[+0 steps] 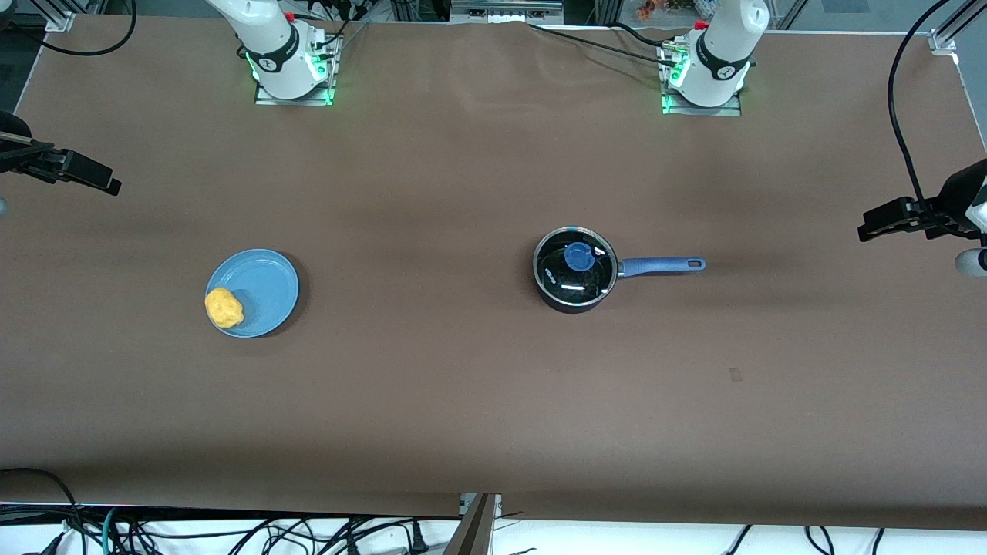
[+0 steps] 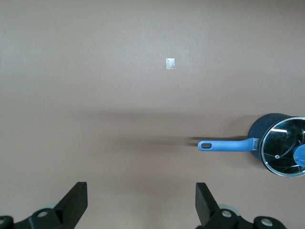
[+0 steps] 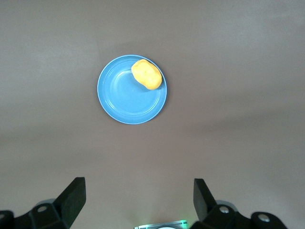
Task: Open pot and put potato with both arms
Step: 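Move the left gripper over the glass lid's blue knob on the saucepan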
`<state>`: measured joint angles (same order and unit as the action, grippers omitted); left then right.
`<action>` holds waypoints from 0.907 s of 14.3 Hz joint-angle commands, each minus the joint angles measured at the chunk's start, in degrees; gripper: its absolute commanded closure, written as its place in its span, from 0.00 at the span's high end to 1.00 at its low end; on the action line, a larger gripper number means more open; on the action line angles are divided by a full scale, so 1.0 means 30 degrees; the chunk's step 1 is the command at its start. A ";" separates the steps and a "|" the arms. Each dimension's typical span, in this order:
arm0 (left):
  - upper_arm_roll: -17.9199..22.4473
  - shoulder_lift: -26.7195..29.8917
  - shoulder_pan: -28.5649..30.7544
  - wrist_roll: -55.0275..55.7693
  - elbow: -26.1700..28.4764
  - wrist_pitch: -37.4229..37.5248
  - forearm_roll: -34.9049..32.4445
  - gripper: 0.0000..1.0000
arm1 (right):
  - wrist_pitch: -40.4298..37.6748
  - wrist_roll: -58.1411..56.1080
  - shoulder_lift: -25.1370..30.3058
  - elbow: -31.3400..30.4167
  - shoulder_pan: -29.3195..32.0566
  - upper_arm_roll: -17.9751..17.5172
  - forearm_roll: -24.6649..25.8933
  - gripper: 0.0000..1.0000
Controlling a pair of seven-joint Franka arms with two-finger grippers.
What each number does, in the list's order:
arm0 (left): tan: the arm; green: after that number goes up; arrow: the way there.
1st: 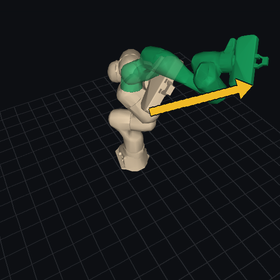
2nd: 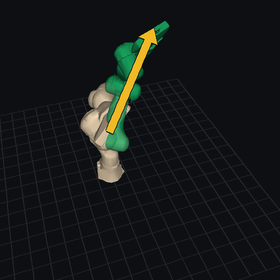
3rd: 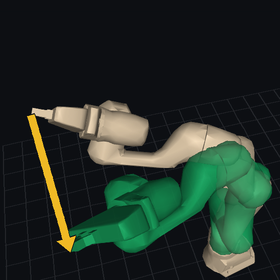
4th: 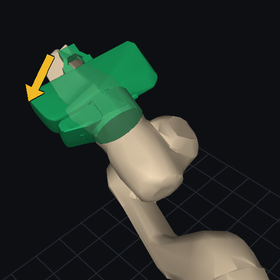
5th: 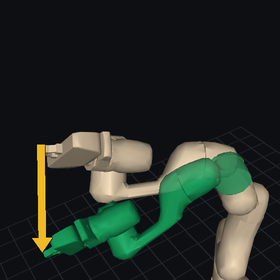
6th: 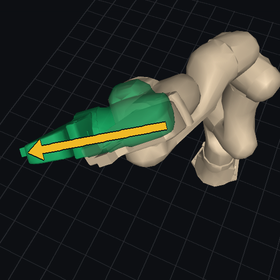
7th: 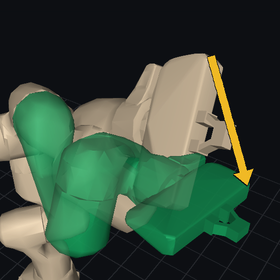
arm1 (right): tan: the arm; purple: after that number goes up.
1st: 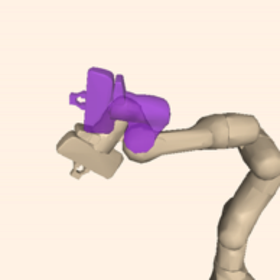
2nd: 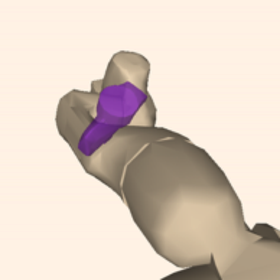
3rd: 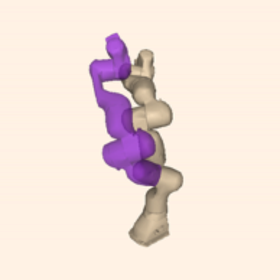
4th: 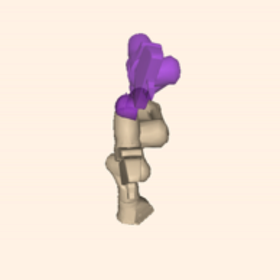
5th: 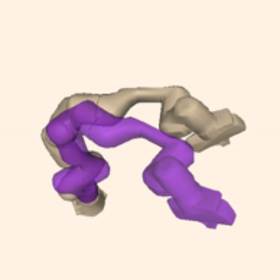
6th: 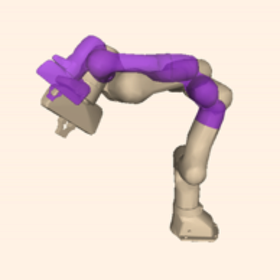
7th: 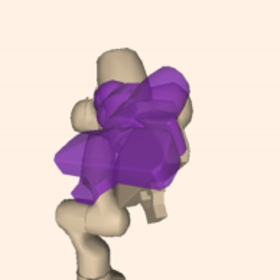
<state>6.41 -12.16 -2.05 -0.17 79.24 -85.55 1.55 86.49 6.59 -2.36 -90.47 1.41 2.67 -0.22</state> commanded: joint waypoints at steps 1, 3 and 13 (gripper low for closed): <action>-0.0173 0.0215 0.0155 -0.0149 -0.0015 0.0244 -0.0196 1.00 | -0.0207 0.0090 -0.0035 0.0216 0.0057 0.0077 -0.0365 1.00; -0.0173 0.0186 0.0126 -0.0091 -0.0015 0.0186 -0.0225 1.00 | -0.0121 0.0090 -0.0035 0.0216 0.0086 0.0077 -0.0366 1.00; -0.2223 -0.2680 -0.2565 0.7394 0.0922 -0.5082 0.2002 1.00 | -0.0326 0.0090 0.0053 0.0128 0.0087 0.0107 -0.0366 1.00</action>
<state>0.08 -16.75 -6.61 15.10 82.34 -97.17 6.72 86.26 6.59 -2.35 -90.48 1.44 2.93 -0.31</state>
